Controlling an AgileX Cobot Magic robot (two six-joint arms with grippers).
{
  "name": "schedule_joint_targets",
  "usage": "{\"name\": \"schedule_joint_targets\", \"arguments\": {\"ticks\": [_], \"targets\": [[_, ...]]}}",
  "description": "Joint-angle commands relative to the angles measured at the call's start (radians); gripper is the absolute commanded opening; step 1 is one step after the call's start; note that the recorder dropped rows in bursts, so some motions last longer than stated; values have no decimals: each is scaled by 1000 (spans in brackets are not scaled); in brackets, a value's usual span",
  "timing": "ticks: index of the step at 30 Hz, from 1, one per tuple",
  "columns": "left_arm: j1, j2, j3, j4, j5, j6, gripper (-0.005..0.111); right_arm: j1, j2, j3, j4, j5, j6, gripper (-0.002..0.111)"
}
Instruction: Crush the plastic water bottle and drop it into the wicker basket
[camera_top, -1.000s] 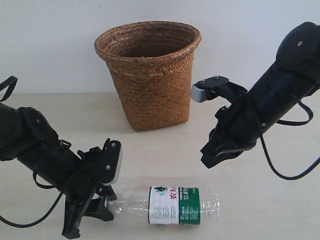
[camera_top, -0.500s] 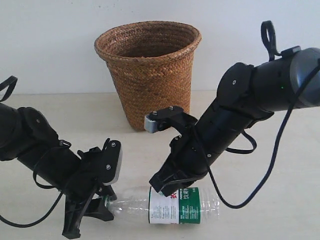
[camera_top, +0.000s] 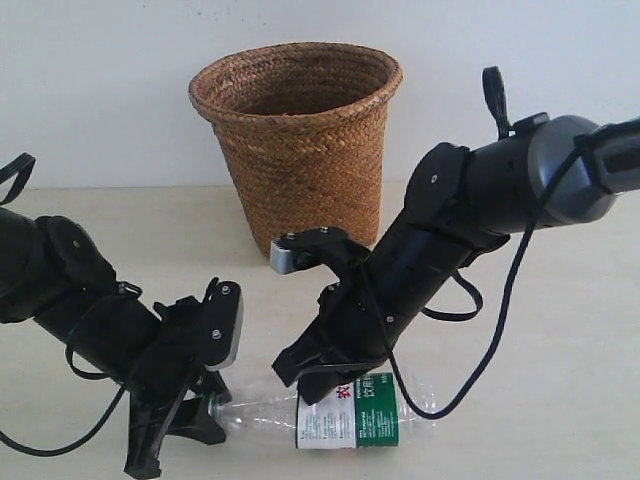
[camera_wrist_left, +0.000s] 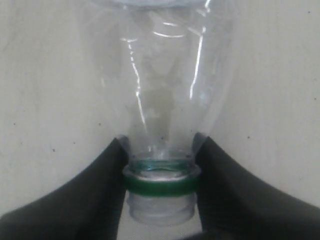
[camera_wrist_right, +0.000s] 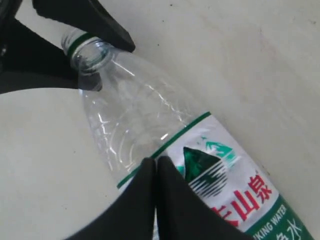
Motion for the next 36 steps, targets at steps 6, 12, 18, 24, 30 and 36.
{"name": "schedule_joint_targets", "arguments": {"ticks": [6, 12, 18, 24, 30, 36], "targets": [[-7, 0, 3, -10, -3, -15, 4, -2, 119, 5, -41, -20, 36, 0], [-7, 0, 3, -10, -5, -30, 4, -2, 196, -67, -121, 41, 137, 0], [-7, 0, 3, -10, -3, -31, 4, -2, 289, -198, -253, 165, 273, 0], [-7, 0, 3, -1, -3, -62, 4, -3, 353, -265, -384, 249, 368, 0], [-7, 0, 3, 31, 1, -83, 4, -40, 353, -265, -395, 293, 400, 0], [-7, 0, 3, 47, 1, -118, 4, -50, 317, -265, -347, 353, 383, 0]]}}
